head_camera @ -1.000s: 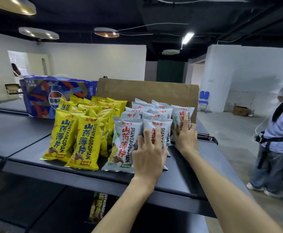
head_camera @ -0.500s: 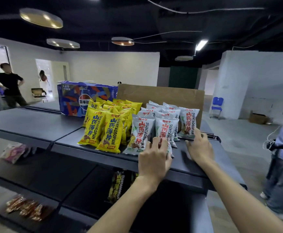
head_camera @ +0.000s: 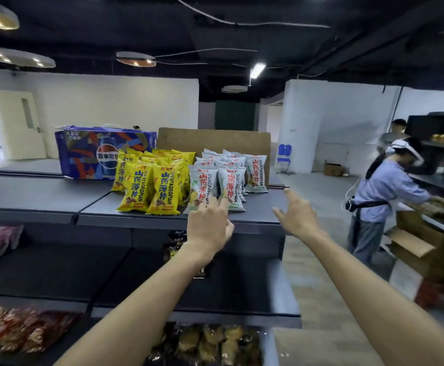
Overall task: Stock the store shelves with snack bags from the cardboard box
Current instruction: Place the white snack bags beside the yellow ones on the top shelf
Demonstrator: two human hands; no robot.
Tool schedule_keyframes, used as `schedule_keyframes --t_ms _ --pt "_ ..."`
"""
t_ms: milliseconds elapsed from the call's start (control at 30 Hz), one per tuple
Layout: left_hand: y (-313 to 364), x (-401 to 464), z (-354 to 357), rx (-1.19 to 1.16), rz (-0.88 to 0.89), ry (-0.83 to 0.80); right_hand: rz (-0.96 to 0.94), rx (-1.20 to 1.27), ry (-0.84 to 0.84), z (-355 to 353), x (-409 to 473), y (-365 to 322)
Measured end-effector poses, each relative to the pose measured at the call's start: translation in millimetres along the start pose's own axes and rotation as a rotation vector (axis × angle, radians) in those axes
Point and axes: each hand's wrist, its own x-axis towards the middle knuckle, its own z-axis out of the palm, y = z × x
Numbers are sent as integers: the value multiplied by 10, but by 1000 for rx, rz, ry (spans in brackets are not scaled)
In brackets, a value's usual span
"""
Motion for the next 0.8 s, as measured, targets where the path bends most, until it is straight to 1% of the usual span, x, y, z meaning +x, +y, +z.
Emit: schedule_keyframes --t_ms 200,333,433,500,633,800 --pt "338 -374 -49 -69 76 -81 50 59 0 -285 -622 145" --pt "692 -552 20 -124 134 -115 111 33 -23 -339 -931 451" --pt "1012 -707 192 -142 172 -171 152 -33 -66 -272 -1145 800" --pt "1242 -811 374 -151 188 -224 191 -48 -102 -174 -1258 1091" --pt "1691 -1052 880 -183 193 -335 289 12 -196 95 -1447 1737" --pt "2252 -1675 1644 -199 193 -586 365 19 -375 580 -1853 2598"
